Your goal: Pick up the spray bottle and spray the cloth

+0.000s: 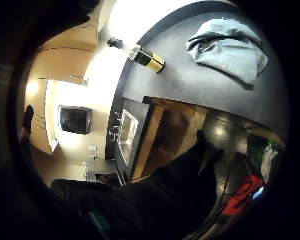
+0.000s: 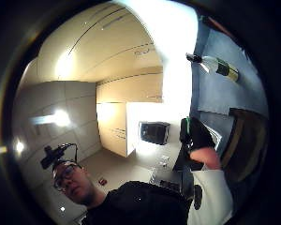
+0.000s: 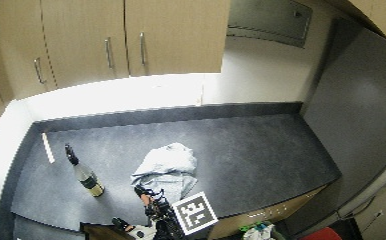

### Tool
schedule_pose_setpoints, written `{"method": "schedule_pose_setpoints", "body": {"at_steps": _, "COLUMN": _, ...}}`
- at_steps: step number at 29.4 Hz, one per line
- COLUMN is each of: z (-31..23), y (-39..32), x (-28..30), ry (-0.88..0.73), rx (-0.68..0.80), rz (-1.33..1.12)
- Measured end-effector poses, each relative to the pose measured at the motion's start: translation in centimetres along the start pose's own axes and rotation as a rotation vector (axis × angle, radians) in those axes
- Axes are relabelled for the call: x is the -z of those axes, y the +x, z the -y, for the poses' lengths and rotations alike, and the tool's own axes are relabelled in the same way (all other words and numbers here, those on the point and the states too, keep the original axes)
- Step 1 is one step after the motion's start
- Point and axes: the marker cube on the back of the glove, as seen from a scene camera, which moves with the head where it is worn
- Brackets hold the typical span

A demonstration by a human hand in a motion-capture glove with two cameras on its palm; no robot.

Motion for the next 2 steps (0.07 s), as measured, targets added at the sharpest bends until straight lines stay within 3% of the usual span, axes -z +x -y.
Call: {"method": "schedule_pose_setpoints", "body": {"at_steps": 2, "z": 0.15, "y": -0.19, "x": -0.24, "ry": -0.011, "rx": 0.010, "rz": 0.003}}
